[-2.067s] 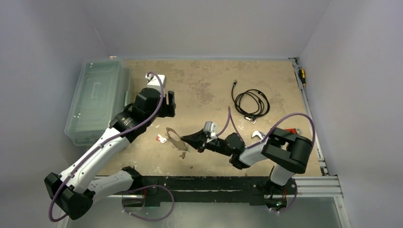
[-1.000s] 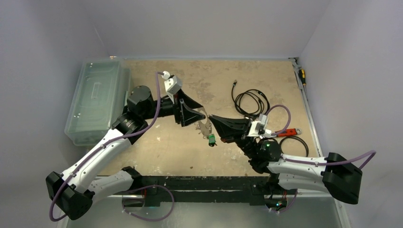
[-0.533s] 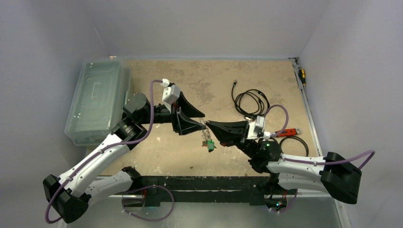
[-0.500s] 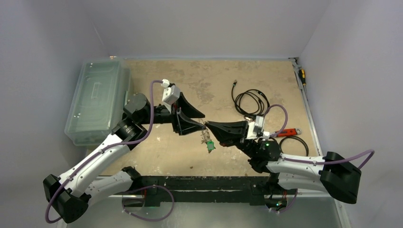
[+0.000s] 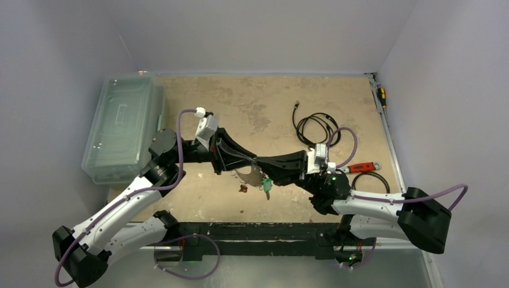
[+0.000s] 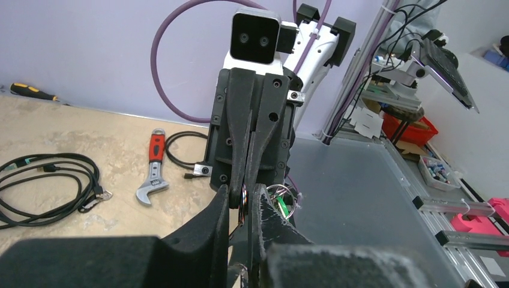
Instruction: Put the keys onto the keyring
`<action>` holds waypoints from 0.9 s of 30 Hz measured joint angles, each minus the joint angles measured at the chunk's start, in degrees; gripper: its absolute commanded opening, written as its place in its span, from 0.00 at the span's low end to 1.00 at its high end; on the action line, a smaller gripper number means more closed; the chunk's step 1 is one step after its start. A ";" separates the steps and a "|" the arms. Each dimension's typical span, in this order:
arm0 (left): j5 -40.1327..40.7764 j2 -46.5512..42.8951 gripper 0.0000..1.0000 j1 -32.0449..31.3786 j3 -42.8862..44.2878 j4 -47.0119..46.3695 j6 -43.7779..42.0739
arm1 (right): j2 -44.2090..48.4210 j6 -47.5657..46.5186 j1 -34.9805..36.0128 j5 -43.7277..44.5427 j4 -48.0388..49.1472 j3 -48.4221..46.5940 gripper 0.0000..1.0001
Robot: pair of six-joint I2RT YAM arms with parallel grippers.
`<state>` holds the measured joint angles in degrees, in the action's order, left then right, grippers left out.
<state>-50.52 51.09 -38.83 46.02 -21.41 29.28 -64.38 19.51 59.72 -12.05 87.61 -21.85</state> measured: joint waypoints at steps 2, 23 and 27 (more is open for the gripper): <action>0.26 -0.46 0.00 -0.17 -0.35 -0.20 0.09 | 0.20 -0.04 -0.02 -0.55 -0.26 -0.07 0.00; 2.69 -2.91 0.50 -0.83 4.07 15.47 -19.39 | 19.74 -5.22 0.33 -4.37 -21.79 -2.99 0.00; 1.29 -1.77 0.32 -0.83 4.26 13.57 -18.45 | 19.98 -5.22 0.33 -7.04 -23.54 -3.08 0.00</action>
<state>-49.23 49.32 -39.66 50.28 -7.84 10.83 -44.40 14.28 60.05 -19.09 64.07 -24.93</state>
